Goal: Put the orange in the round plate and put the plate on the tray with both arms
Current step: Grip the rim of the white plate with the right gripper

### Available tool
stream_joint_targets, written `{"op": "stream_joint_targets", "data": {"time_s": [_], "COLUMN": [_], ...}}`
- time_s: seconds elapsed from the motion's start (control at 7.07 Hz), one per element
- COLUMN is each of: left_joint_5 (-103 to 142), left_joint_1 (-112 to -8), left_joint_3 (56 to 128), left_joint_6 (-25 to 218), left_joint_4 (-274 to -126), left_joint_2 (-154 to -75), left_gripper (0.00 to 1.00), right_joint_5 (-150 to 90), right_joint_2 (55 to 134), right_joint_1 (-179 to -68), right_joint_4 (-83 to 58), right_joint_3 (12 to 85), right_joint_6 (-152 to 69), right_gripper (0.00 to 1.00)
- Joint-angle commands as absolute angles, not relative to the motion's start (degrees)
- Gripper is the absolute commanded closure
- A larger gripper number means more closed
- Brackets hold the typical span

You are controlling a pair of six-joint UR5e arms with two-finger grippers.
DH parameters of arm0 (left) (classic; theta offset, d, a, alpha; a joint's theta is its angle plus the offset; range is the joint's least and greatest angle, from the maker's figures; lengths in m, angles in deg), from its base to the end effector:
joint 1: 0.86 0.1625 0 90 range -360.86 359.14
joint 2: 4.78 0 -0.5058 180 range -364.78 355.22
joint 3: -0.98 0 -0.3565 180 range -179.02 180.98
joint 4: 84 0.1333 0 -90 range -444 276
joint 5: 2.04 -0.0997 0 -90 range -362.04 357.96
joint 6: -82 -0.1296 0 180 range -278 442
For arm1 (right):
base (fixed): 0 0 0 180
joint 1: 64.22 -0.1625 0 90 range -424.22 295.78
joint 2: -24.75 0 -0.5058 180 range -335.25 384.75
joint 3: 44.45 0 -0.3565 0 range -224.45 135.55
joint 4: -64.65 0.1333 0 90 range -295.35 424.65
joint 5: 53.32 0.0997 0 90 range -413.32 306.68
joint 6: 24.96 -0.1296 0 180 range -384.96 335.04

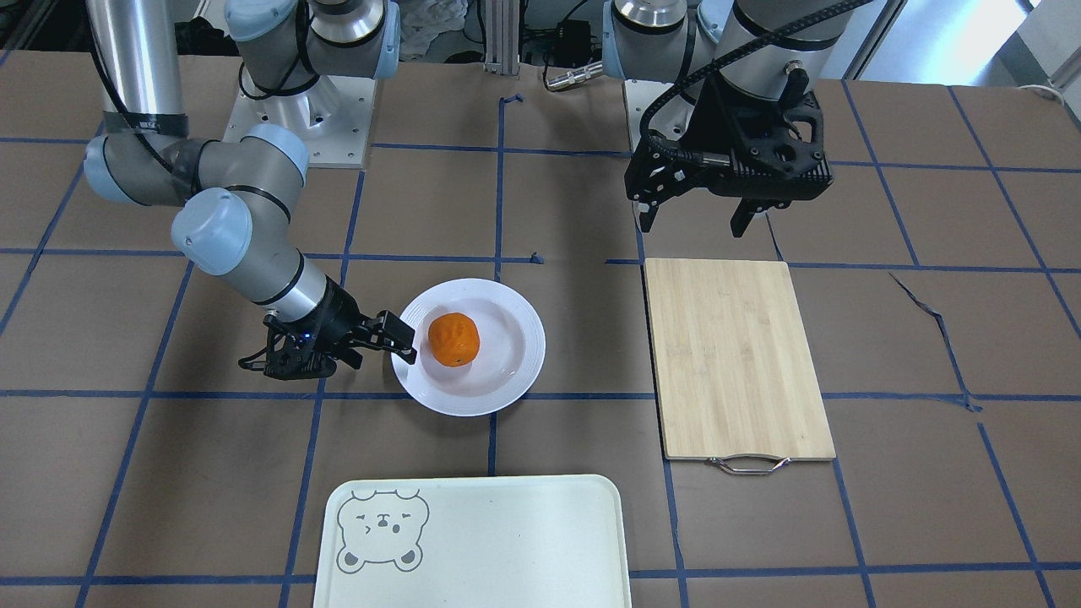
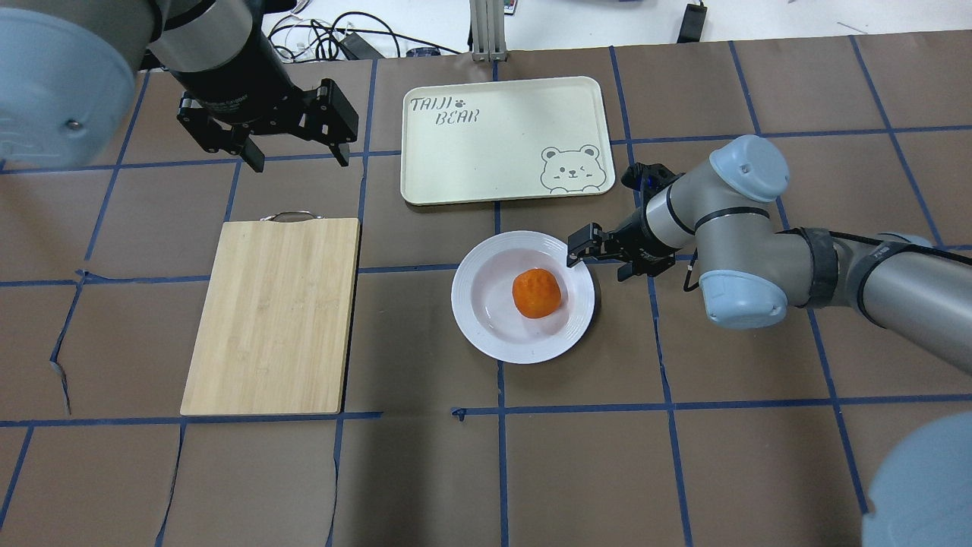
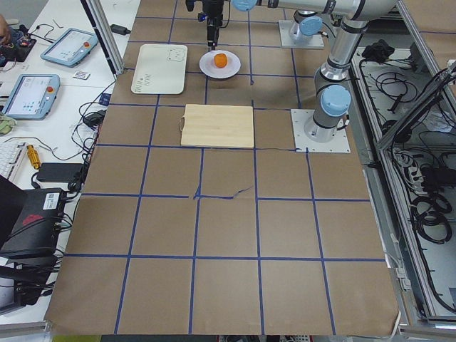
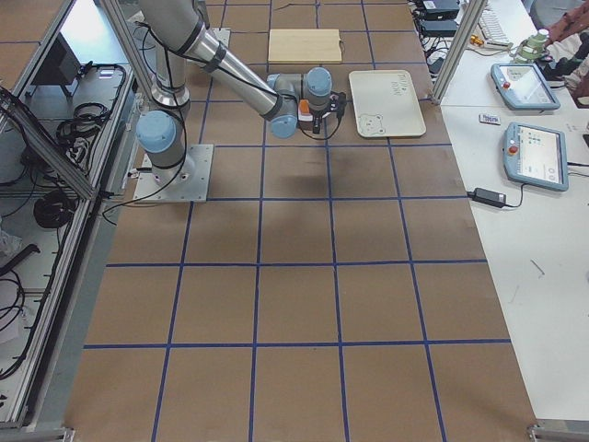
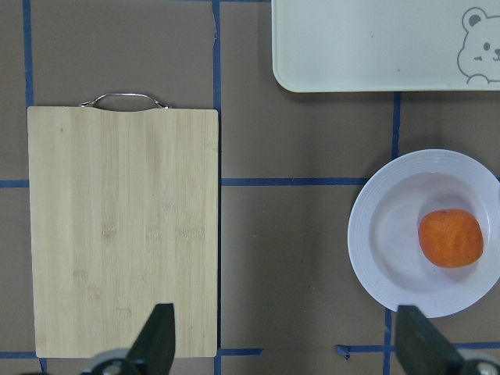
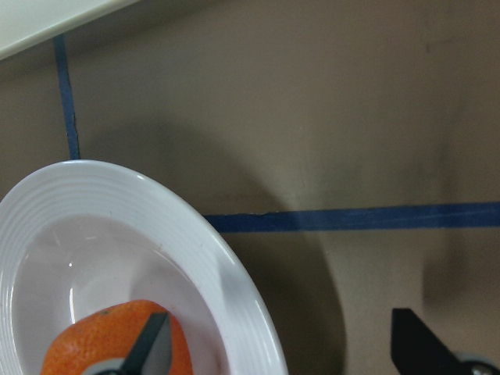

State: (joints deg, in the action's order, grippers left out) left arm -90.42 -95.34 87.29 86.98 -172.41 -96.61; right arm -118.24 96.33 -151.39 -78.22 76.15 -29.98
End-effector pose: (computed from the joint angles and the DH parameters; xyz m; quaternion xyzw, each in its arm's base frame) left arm -0.1740 -0.4676 0.5563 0.0039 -0.9994 0.0288 0.0166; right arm 0.1633 -0.5097 0.2628 0.0595 0.9738 -0.0286 0.2176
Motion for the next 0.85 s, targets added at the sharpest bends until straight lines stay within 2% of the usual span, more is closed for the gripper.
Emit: {"op": "stream_joint_targets", "data": {"time_s": [0.0,0.42,0.57,0.71], "left_joint_5": [-90.46,-90.46,-90.46,-90.46], "left_joint_1": [-95.34,-95.08,-95.16,-95.08], "left_joint_3": [87.46,87.90,88.08,88.25], "left_joint_6": [86.92,86.92,86.92,86.83], "left_joint_4": [-172.60,-172.60,-172.60,-172.60], "left_joint_2": [-96.36,-95.83,-95.83,-95.75], "left_gripper": [0.00,0.00,0.00,0.00], "right_joint_5": [-118.18,-118.36,-118.71,-118.63], "right_joint_2": [96.03,94.98,94.89,94.98], "right_joint_1": [-151.75,-153.68,-153.69,-154.04], "right_joint_4": [-80.80,-85.19,-85.82,-85.47], "right_joint_3": [77.89,80.61,81.40,81.50], "right_joint_6": [-31.46,-34.89,-36.37,-40.57], "right_gripper": [0.03,0.04,0.10,0.21]}}
